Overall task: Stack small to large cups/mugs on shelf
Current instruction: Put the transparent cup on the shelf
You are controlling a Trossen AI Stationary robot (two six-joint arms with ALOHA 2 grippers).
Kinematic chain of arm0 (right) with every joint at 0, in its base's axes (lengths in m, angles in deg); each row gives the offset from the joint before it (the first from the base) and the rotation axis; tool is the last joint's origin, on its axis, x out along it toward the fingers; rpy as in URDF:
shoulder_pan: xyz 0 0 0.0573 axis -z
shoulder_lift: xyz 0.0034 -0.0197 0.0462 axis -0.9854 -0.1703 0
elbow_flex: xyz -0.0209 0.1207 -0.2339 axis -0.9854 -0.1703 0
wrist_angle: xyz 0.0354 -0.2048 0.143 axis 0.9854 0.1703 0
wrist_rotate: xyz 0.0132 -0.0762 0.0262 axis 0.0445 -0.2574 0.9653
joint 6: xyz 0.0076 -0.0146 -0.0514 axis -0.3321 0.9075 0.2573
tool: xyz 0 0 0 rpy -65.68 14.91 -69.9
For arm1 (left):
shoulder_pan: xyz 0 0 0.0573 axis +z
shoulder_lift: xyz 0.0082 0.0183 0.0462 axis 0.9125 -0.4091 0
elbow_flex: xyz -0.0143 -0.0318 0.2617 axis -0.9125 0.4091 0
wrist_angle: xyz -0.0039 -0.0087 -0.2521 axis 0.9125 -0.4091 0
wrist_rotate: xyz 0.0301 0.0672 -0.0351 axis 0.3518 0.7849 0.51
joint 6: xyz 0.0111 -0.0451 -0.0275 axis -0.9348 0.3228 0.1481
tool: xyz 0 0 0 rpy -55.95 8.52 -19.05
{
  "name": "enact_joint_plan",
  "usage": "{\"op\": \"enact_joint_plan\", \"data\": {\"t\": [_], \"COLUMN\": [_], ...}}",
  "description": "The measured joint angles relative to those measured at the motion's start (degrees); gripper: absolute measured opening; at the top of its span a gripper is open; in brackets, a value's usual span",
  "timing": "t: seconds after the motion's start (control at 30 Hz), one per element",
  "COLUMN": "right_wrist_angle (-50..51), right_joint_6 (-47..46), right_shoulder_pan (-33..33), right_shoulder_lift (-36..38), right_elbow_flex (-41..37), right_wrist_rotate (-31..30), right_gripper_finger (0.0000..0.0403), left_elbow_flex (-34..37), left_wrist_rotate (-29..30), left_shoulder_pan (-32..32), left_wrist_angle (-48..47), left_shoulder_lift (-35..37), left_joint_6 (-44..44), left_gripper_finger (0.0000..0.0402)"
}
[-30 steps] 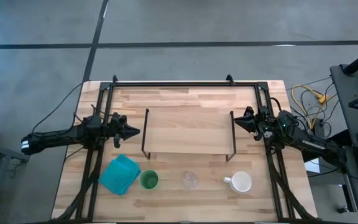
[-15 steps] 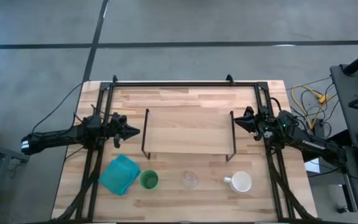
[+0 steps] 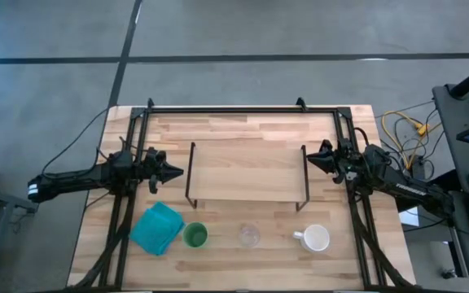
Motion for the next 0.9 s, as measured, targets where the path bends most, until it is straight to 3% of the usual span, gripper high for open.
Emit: {"op": "enact_joint_plan", "data": {"t": [0.73,0.9], "right_wrist_angle": [0.0,0.0], "right_joint_6": [-3.9,-3.6], "right_shoulder_pan": [0.0,0.0], "right_shoulder_lift": [0.0,0.0], "right_elbow_flex": [0.0,0.0], "right_wrist_rotate": [-0.4,-1.4], "right_gripper_finger": [0.0068,0.0068], "left_elbow_flex": [-0.4,-7.1], "left_wrist_rotate": [-0.9,-0.9], "left_shoulder_pan": [0.0,0.0], "left_wrist_angle": [1.9,0.6], "left_shoulder_lift": [0.0,-1.3], "left_joint_6": [-1.2,-1.1], "left_gripper_finger": [0.0024,0.0024]}}
